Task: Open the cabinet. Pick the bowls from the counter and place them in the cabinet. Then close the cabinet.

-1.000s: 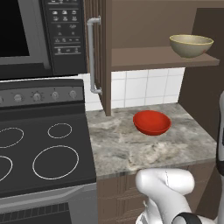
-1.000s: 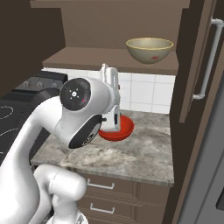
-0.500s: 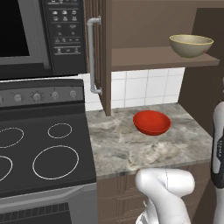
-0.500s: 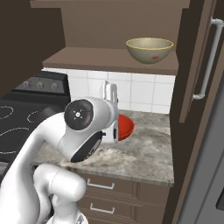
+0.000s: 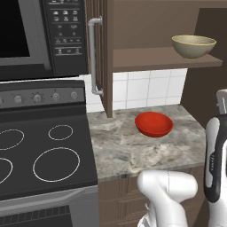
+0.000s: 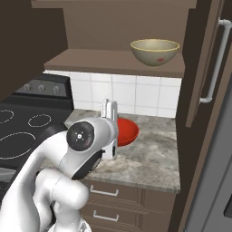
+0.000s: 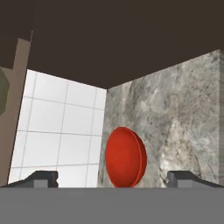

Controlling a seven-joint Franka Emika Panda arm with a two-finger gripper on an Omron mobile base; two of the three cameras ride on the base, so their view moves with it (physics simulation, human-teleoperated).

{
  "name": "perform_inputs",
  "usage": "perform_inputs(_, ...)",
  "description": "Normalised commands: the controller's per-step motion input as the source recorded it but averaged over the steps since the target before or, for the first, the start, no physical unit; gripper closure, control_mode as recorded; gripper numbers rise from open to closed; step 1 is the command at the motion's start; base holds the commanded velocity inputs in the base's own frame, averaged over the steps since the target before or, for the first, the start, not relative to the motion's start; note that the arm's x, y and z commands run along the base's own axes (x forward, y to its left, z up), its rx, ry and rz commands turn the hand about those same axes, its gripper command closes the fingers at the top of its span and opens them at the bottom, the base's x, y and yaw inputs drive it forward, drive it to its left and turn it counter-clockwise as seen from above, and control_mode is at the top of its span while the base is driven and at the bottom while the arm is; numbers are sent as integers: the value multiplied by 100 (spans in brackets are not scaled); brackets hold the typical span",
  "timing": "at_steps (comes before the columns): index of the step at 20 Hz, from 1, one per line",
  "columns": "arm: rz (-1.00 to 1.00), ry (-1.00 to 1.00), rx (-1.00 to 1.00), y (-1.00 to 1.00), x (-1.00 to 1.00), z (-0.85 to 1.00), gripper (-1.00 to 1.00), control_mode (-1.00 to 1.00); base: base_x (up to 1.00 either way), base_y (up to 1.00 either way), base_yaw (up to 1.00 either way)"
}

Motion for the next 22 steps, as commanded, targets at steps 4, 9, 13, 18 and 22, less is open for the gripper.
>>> perform_inputs(4, 0, 0, 1, 24, 14, -28, -100, -100, 0, 0, 0)
perform_inputs(9, 2, 11, 10, 7, 1, -25, -100, -100, 0, 0, 0)
perform_inputs(13, 5, 13, 0, 1, 4, -16, -100, -100, 0, 0, 0)
perform_inputs(18, 10, 4, 2, 3, 2, -20, -100, -100, 0, 0, 0)
perform_inputs(22, 9, -9, 0, 22, 8, -37, -100, -100, 0, 0, 0)
